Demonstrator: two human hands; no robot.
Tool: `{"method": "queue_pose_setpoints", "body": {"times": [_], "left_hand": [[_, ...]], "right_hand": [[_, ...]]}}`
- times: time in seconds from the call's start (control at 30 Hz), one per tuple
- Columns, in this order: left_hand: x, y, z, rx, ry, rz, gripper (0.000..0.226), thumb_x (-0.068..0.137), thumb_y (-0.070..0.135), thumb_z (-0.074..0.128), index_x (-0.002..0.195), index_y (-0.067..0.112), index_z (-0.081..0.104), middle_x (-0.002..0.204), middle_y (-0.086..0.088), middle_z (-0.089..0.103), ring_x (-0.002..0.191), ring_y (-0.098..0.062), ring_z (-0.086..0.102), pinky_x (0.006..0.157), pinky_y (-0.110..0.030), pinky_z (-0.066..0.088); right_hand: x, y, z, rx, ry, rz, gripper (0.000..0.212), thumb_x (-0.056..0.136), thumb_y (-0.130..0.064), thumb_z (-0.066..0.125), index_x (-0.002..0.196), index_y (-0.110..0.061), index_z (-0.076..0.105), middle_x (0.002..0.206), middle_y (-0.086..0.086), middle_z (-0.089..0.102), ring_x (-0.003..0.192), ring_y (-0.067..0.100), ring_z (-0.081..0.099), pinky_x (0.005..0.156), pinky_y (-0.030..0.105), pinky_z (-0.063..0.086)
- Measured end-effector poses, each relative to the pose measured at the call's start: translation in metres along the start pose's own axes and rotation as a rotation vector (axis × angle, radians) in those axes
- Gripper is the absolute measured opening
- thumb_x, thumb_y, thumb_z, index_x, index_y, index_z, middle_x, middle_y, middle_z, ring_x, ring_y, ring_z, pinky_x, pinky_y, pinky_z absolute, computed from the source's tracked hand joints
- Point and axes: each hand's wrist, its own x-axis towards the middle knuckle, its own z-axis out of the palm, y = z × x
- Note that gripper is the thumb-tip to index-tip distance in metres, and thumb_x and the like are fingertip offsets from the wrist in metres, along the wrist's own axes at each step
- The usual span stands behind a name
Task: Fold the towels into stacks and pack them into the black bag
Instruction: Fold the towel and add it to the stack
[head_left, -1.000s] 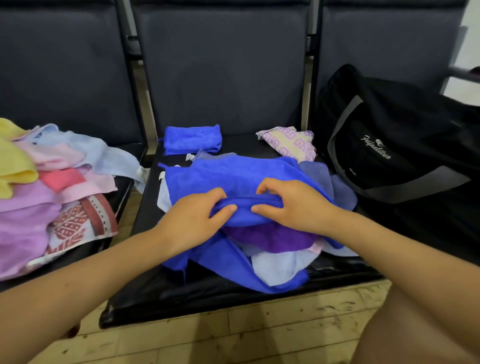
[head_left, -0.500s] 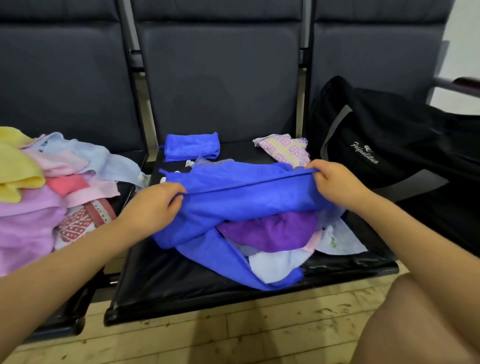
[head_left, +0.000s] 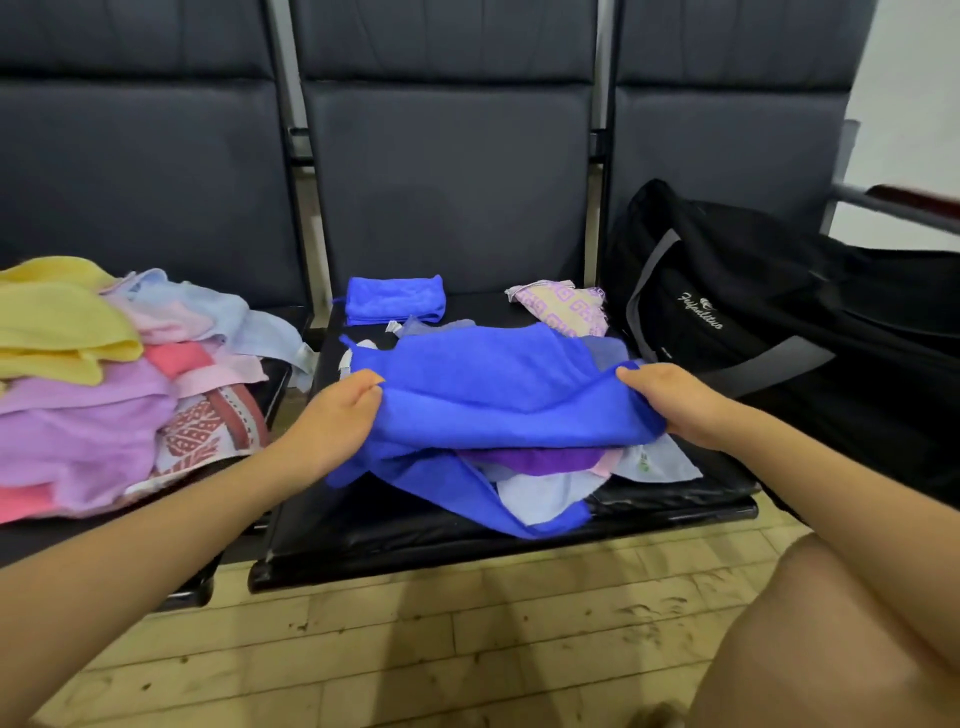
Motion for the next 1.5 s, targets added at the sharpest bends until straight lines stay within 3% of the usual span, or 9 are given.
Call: {"method": "queue_pose_setpoints", "body": {"times": [0.27, 0.43, 0.57, 0.7, 0.83, 0.93, 1.2, 1.33, 1.5], "left_hand": [[-0.027, -0.015, -0.002, 0.178, -0.428, 0.029, 0.022, 0.098, 0.019, 0.05, 0.079, 0.025, 0.059, 0.073, 0.014, 0.059, 0.069, 0.0, 0.051, 0.067, -0.012, 0.037], [-0.009, -0.027, -0.022, 0.141, -0.133, 0.038, 0.03, 0.092, 0.008, 0.056, 0.08, 0.035, 0.061, 0.086, 0.004, 0.066, 0.077, -0.011, 0.056, 0.069, -0.012, 0.039], [0.013, -0.03, -0.025, 0.174, 0.028, -0.035, 0.022, 0.094, 0.009, 0.05, 0.102, 0.018, 0.069, 0.094, 0.003, 0.063, 0.089, -0.015, 0.055, 0.077, -0.022, 0.034], [0.037, -0.025, -0.019, 0.162, 0.126, -0.03, 0.018, 0.096, 0.013, 0.048, 0.097, 0.012, 0.065, 0.093, -0.003, 0.063, 0.089, -0.022, 0.056, 0.075, -0.027, 0.036], [0.064, -0.027, -0.015, 0.169, 0.219, -0.056, 0.02, 0.097, 0.018, 0.047, 0.1, 0.01, 0.065, 0.094, -0.003, 0.063, 0.087, -0.019, 0.053, 0.075, -0.028, 0.036], [0.084, -0.034, -0.013, 0.173, 0.278, -0.08, 0.021, 0.098, 0.02, 0.047, 0.103, 0.01, 0.065, 0.092, 0.0, 0.059, 0.086, -0.017, 0.05, 0.075, -0.028, 0.035], [0.116, -0.068, -0.003, 0.317, 0.193, -0.081, 0.022, 0.098, 0.025, 0.048, 0.094, 0.011, 0.065, 0.083, -0.004, 0.061, 0.08, -0.025, 0.056, 0.071, -0.034, 0.041], [0.122, -0.085, 0.005, 0.433, 0.09, -0.107, 0.021, 0.096, 0.026, 0.048, 0.091, 0.015, 0.065, 0.09, -0.007, 0.067, 0.083, -0.026, 0.058, 0.07, -0.035, 0.045], [0.12, -0.084, 0.013, 0.462, 0.1, -0.115, 0.017, 0.094, 0.024, 0.051, 0.101, 0.017, 0.064, 0.099, -0.009, 0.059, 0.093, -0.029, 0.059, 0.075, -0.035, 0.043]], "right_hand": [[-0.027, 0.015, -0.012, -0.226, -0.245, 0.039, 0.034, 0.098, -0.037, 0.051, 0.106, -0.01, 0.07, 0.103, 0.001, 0.072, 0.098, 0.017, 0.067, 0.091, 0.032, 0.05], [-0.022, 0.003, -0.016, -0.033, -0.022, -0.155, 0.033, 0.101, -0.03, 0.047, 0.073, -0.013, 0.056, 0.066, -0.001, 0.055, 0.061, 0.012, 0.048, 0.056, 0.026, 0.035], [-0.003, 0.0, -0.014, 0.123, 0.136, -0.25, 0.03, 0.102, -0.029, 0.045, 0.095, -0.005, 0.061, 0.085, 0.014, 0.057, 0.078, 0.022, 0.051, 0.074, 0.033, 0.039], [0.02, -0.005, -0.005, 0.085, 0.275, -0.316, 0.041, 0.102, -0.026, 0.043, 0.094, 0.012, 0.056, 0.082, 0.014, 0.053, 0.076, 0.021, 0.047, 0.072, 0.032, 0.037], [0.048, -0.014, 0.004, 0.031, 0.38, -0.35, 0.038, 0.1, -0.023, 0.044, 0.067, -0.005, 0.042, 0.065, 0.01, 0.036, 0.062, 0.016, 0.033, 0.062, 0.031, 0.026], [0.07, -0.016, 0.01, -0.021, 0.418, -0.377, 0.035, 0.1, -0.025, 0.044, 0.07, -0.007, 0.043, 0.063, 0.008, 0.035, 0.059, 0.015, 0.032, 0.057, 0.033, 0.026], [0.125, -0.002, 0.026, -0.406, 0.436, -0.294, 0.04, 0.099, -0.025, 0.046, 0.062, -0.011, 0.042, 0.064, 0.008, 0.049, 0.072, 0.031, 0.051, 0.063, 0.035, 0.033], [0.134, 0.01, 0.038, -0.66, 0.349, -0.22, 0.03, 0.098, -0.03, 0.046, 0.095, -0.006, 0.063, 0.104, 0.019, 0.065, 0.1, 0.036, 0.059, 0.071, 0.034, 0.038], [0.135, 0.007, 0.037, -0.646, 0.288, -0.156, 0.028, 0.095, -0.032, 0.049, 0.107, -0.009, 0.06, 0.112, 0.016, 0.064, 0.104, 0.032, 0.058, 0.072, 0.03, 0.035]]}}
